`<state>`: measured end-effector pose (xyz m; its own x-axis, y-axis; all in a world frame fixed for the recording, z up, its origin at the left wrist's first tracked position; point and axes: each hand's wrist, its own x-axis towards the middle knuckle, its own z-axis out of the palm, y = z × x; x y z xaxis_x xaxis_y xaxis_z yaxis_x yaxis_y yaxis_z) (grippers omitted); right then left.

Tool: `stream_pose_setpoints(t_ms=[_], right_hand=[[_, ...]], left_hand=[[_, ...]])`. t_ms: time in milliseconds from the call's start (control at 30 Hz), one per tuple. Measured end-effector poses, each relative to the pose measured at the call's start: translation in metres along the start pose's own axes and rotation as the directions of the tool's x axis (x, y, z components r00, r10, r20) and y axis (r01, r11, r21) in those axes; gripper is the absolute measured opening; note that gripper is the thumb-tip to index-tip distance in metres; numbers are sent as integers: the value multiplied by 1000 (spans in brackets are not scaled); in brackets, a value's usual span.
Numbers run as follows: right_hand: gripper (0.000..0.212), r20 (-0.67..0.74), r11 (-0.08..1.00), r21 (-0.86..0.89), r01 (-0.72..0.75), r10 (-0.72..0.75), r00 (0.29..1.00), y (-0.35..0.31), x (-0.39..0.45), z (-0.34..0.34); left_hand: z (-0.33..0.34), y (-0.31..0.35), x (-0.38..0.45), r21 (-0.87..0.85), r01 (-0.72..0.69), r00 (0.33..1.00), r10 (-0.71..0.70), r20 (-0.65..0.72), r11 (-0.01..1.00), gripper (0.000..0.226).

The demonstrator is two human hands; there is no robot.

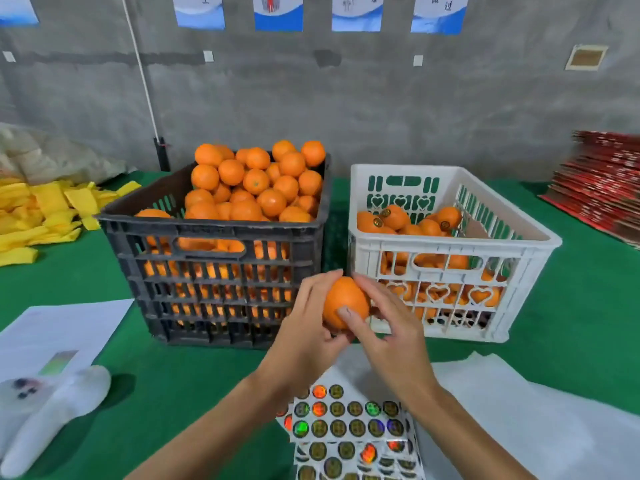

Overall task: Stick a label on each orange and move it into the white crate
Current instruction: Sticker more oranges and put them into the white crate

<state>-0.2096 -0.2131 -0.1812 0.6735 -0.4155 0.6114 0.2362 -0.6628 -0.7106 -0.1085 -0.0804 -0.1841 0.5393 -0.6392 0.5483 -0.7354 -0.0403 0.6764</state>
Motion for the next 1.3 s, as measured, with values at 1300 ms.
stream_pose_setpoints(t_ms=[1300], right_hand=[[41,465,940,-339,32,138,875,59,-66,8]], left_hand=[[36,-49,-65,-613,364,880,-475,-21,702,71]])
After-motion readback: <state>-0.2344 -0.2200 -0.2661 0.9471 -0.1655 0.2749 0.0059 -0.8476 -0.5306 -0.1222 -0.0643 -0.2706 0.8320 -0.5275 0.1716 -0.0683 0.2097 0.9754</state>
